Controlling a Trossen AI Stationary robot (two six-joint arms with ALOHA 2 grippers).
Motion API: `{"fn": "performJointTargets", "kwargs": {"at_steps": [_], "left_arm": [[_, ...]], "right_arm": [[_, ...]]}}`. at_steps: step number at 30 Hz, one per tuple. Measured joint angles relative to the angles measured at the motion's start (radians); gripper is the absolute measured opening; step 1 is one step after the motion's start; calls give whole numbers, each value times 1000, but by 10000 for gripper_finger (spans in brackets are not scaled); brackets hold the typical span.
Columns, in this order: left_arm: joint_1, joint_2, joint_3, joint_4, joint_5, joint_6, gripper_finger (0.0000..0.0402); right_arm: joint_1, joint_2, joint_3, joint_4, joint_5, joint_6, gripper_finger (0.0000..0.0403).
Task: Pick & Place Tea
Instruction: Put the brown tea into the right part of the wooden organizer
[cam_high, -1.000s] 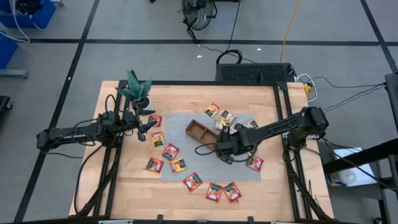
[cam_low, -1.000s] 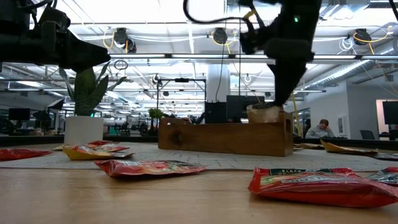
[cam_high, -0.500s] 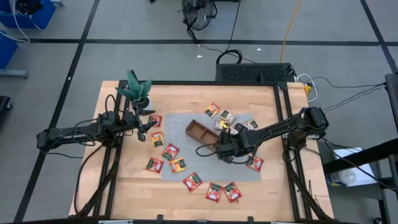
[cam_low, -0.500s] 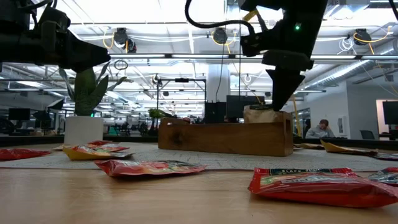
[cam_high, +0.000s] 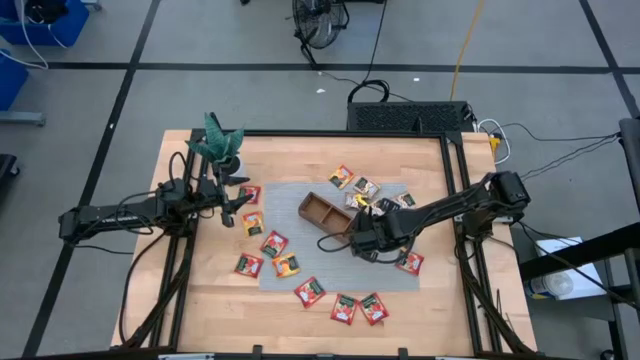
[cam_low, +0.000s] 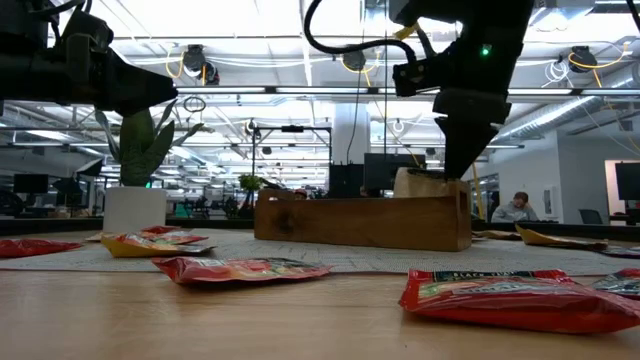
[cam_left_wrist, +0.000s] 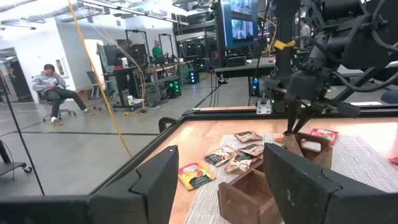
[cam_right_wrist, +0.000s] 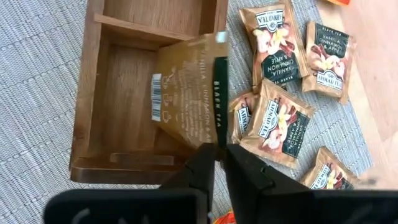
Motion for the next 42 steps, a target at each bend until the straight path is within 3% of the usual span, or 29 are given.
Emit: {"fn": "performJointTargets", "kwargs": {"at_steps": [10,19,26,42], "left_arm": [[0,0,0,0,0,0,235],[0,0,0,0,0,0,234],[0,0,0,0,0,0,234],[0,0,0,15,2,0,235]], "right_arm": [[-27,-141,0,26,3,-19,87],[-19,-249,-19,152,-6,-52,100],[-14,-211,-152,562,-272,-175,109],[25,-112,-156,466,-236,-210,105]]}}
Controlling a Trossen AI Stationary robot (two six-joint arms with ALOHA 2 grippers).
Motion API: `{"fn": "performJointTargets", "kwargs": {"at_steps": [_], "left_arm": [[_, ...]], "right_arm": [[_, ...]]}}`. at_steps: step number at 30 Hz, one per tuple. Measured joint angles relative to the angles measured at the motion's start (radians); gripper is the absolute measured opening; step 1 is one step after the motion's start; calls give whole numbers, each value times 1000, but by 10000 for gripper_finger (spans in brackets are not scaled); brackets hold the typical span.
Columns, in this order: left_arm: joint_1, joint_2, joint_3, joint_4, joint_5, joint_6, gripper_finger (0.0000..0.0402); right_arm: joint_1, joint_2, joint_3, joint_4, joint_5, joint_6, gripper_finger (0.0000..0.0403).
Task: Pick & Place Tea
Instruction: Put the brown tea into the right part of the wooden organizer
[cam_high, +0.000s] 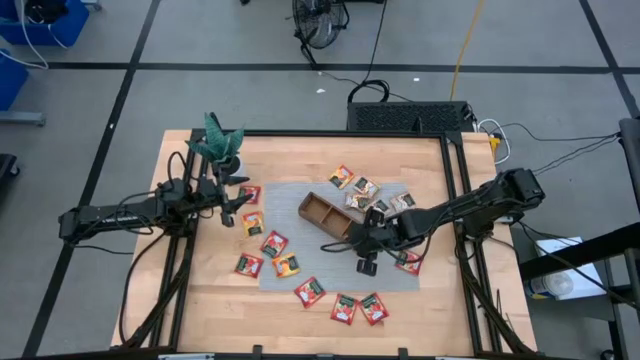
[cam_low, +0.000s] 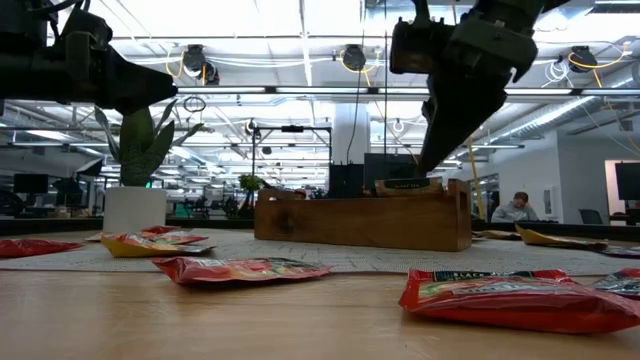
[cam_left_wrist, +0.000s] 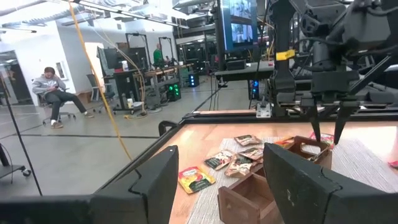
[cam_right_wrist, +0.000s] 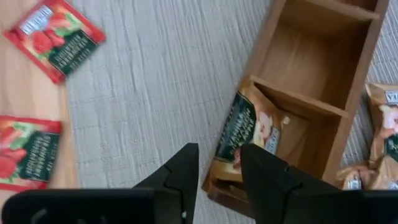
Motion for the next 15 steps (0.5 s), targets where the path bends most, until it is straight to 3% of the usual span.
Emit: {"fn": "performJointTargets", "kwargs": {"at_steps": [11,15], "left_arm": [[0,0,0,0,-1,0,234],[0,0,0,0,-1,0,234]], "right_arm": [[3,63,0,6,1,-17,103],[3,51,1,13,27,-39,85]]}}
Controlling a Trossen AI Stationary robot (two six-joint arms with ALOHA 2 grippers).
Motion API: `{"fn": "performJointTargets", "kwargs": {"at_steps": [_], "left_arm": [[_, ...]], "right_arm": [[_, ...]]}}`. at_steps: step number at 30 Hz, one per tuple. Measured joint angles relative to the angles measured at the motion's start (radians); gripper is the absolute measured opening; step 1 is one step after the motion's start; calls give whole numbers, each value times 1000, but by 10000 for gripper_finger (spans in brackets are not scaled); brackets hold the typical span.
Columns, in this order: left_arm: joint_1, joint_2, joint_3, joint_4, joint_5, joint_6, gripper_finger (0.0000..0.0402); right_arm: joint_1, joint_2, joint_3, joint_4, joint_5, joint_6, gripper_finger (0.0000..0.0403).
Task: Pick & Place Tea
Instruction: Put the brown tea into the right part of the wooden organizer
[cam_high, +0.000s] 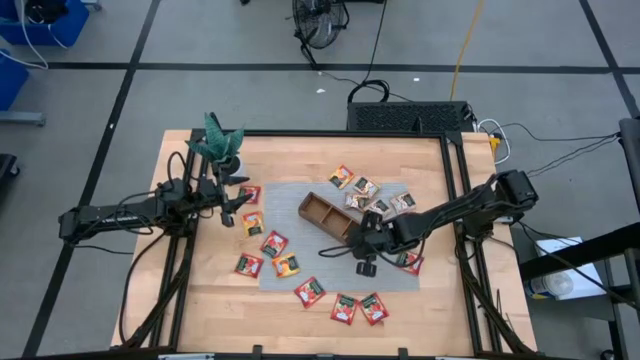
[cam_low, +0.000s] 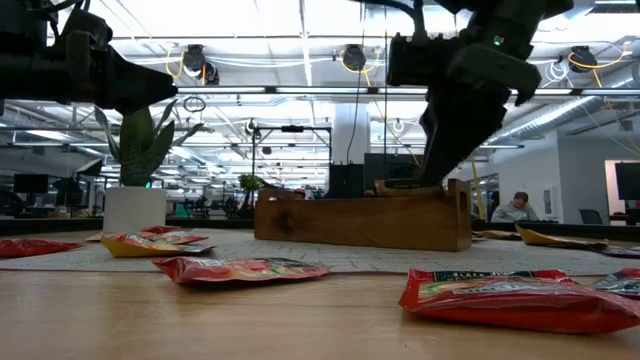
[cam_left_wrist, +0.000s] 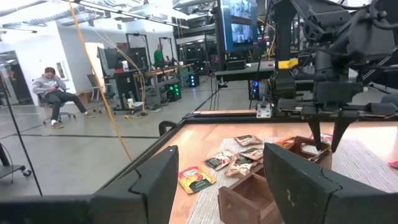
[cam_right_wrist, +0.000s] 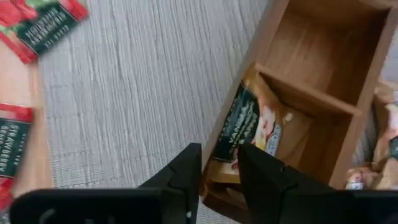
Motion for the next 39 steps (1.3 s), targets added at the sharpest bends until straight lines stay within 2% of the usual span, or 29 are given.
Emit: {"fn": "performJointTargets", "kwargs": {"at_steps": [5,7,16,26,39], "left_arm": [[0,0,0,0,-1,0,235],[0,0,0,0,0,0,234],[0,0,0,0,0,0,235],[0,0,0,0,0,0,235],[0,0,0,0,-1,0,234]], "right_arm": [[0,-4,1,-19,2,-19,17],[0,-4,1,-17,14,-33,7],[0,-5,1,-22,137,-44,0],[6,-5,1,-140,291,113,0],[13,-5,1,-207,345,227,0]]}}
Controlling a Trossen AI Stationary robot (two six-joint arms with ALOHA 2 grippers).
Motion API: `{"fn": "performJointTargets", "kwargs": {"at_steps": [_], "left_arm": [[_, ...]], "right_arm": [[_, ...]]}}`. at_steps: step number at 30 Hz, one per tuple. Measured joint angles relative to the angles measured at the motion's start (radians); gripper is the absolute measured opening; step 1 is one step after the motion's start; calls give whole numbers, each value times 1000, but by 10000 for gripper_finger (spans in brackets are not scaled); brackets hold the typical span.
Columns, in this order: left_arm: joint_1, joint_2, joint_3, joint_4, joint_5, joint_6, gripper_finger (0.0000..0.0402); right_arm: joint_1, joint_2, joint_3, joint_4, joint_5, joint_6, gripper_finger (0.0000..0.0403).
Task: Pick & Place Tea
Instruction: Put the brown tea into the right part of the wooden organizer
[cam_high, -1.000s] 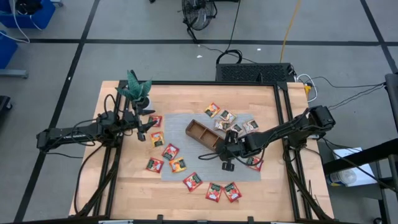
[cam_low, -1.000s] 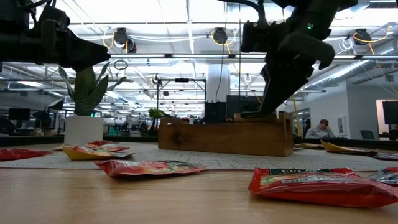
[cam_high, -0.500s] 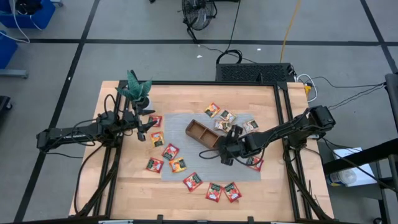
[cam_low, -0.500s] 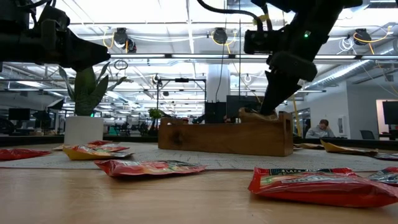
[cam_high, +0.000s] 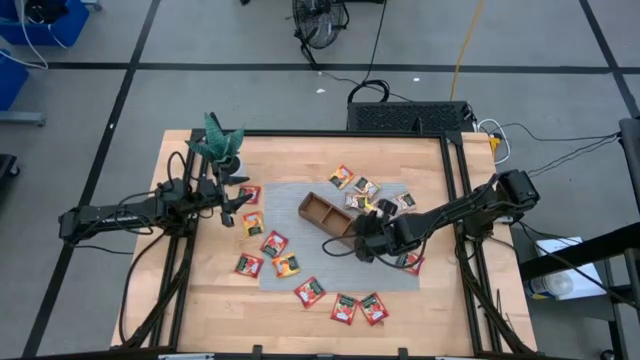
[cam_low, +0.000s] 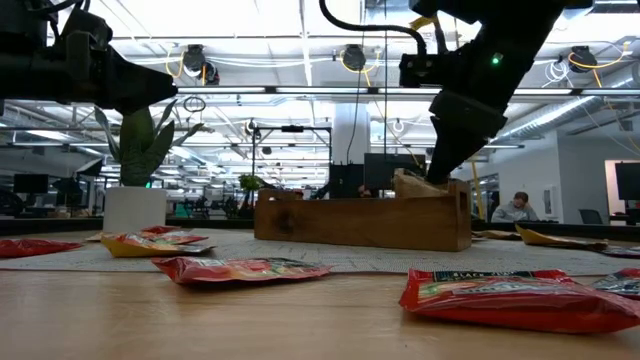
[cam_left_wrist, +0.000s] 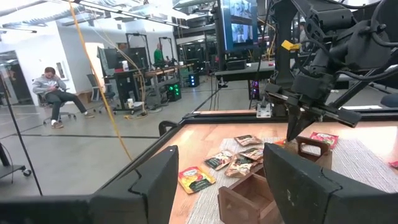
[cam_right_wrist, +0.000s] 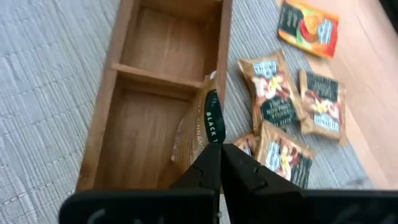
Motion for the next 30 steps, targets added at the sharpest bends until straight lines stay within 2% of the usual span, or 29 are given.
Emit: {"fn": "performJointTargets", "kwargs": {"at_steps": [18,23,30], "left_arm": [[0,0,0,0,0,0,235],[0,0,0,0,0,0,235],[0,0,0,0,0,0,235]], "right_arm": [[0,0,0,-34,48,-22,0],[0,0,0,-26,105,-40,0],[0,0,0,-27,101,-46,3]]}}
